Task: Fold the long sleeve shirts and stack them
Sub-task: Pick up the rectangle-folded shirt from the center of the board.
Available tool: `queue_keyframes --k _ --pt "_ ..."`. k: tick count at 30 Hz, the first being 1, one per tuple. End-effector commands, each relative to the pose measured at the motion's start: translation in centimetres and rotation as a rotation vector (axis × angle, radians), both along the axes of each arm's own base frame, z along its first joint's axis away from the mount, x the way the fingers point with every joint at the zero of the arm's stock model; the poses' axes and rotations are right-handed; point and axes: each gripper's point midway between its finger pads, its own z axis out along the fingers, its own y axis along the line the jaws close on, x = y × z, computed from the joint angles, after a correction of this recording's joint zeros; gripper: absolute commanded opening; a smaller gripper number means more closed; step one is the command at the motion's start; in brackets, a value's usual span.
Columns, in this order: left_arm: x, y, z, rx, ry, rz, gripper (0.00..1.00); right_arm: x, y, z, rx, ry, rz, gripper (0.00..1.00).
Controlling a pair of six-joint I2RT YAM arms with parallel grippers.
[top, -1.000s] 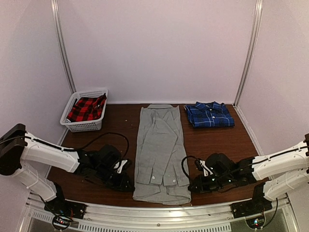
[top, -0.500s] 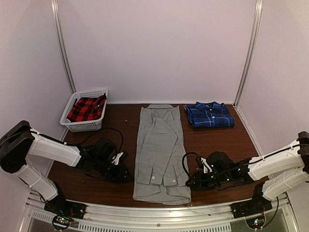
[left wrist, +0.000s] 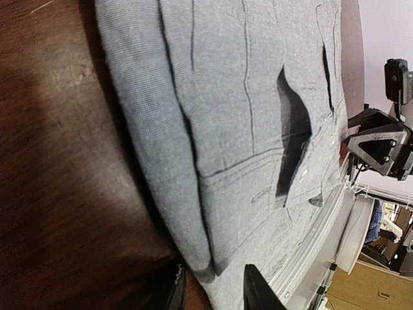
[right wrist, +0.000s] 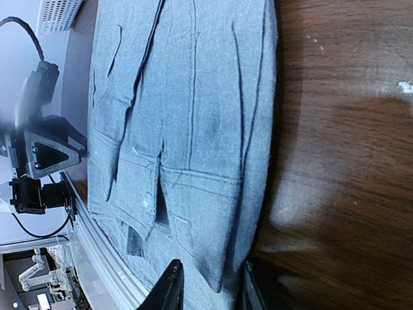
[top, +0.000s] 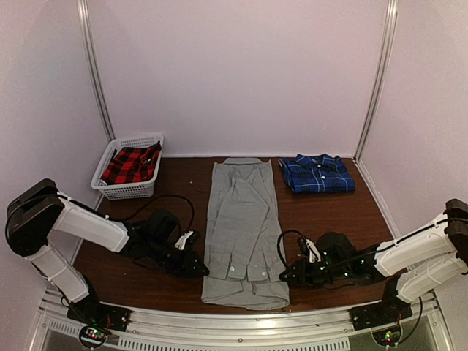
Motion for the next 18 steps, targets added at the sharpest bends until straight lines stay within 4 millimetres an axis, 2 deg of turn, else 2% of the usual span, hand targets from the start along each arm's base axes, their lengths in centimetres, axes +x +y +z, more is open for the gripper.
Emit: queue_keyframes --k 1,9,12,18 --pt "-0.2 0.1 -1.0 0.031 0.03 0.004 0.32 -0.2 -0.7 -1.1 -0.027 0.021 -0.012 0.32" --pt "-0.2 -0.4 -1.4 0.038 0.047 0.003 0.29 0.0 -0.7 -1.1 -0.015 0.011 -0.023 0.29" --pt "-0.2 -0.6 -1.4 0.032 0.052 0.004 0.27 0.1 -0.6 -1.2 -0.012 0.009 -0.023 0.24" --pt "-0.4 -1.1 -1.2 0.015 0.058 -0.001 0.14 0.3 -0.3 -1.3 -0.018 -0.002 -0.009 0.15"
